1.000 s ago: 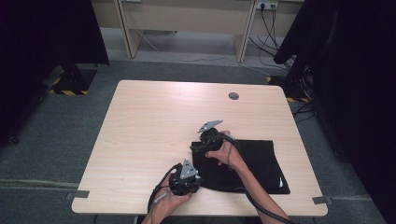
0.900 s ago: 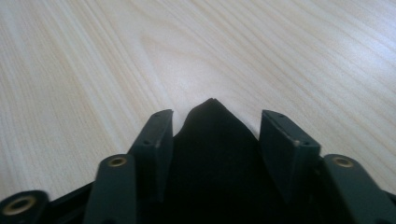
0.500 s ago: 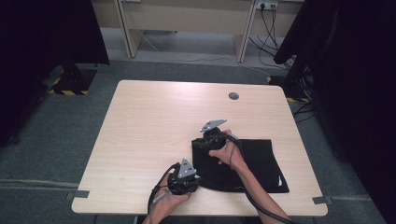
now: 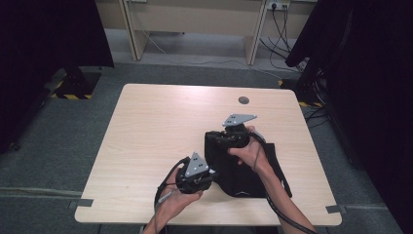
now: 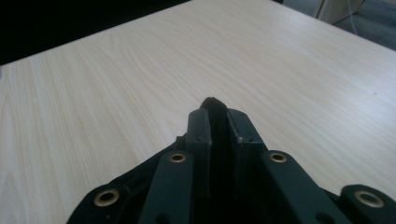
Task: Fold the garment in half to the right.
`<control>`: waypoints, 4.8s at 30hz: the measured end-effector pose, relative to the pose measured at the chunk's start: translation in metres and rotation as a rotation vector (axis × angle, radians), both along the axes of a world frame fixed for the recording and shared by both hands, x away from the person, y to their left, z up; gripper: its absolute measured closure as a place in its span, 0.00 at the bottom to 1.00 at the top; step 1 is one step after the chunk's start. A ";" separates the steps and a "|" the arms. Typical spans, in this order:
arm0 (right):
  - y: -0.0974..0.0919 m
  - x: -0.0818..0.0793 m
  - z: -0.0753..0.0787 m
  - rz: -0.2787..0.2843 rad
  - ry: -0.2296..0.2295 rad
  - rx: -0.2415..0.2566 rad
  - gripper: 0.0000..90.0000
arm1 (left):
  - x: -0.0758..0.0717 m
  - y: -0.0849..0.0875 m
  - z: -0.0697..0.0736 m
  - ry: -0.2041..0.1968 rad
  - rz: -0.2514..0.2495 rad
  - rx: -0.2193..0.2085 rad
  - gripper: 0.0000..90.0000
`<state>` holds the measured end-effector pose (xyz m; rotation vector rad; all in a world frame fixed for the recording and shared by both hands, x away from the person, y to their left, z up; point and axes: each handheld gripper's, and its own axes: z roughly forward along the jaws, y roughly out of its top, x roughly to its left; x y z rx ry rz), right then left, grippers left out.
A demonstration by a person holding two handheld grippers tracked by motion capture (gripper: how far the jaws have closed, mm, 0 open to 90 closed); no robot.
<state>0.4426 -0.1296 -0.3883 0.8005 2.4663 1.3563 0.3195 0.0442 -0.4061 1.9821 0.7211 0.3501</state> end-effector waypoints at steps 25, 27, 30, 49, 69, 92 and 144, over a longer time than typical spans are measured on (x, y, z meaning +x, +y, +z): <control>-0.107 0.007 -0.023 -0.182 0.027 -0.022 0.71 | 0.036 -0.100 -0.012 0.089 -0.124 0.059 0.80; -0.110 0.007 -0.024 -0.197 0.031 -0.034 0.68 | 0.037 -0.103 -0.017 0.098 -0.135 0.050 0.77; -0.113 0.005 -0.023 -0.233 0.032 -0.057 0.57 | 0.035 -0.107 -0.019 0.077 -0.154 0.065 0.65; -0.120 0.001 -0.018 -0.334 0.039 -0.174 0.43 | 0.037 -0.062 -0.037 0.119 -0.024 0.077 0.37; -0.158 -0.002 -0.032 -0.320 0.029 -0.297 0.95 | 0.027 -0.071 -0.071 0.124 0.002 0.192 0.32; -0.175 -0.025 -0.043 -0.361 0.035 -0.265 0.57 | 0.014 -0.069 -0.066 0.108 0.009 0.150 0.22; -0.084 -0.045 -0.078 -0.310 0.054 -0.237 0.59 | 0.012 0.077 -0.079 0.128 0.261 0.173 0.15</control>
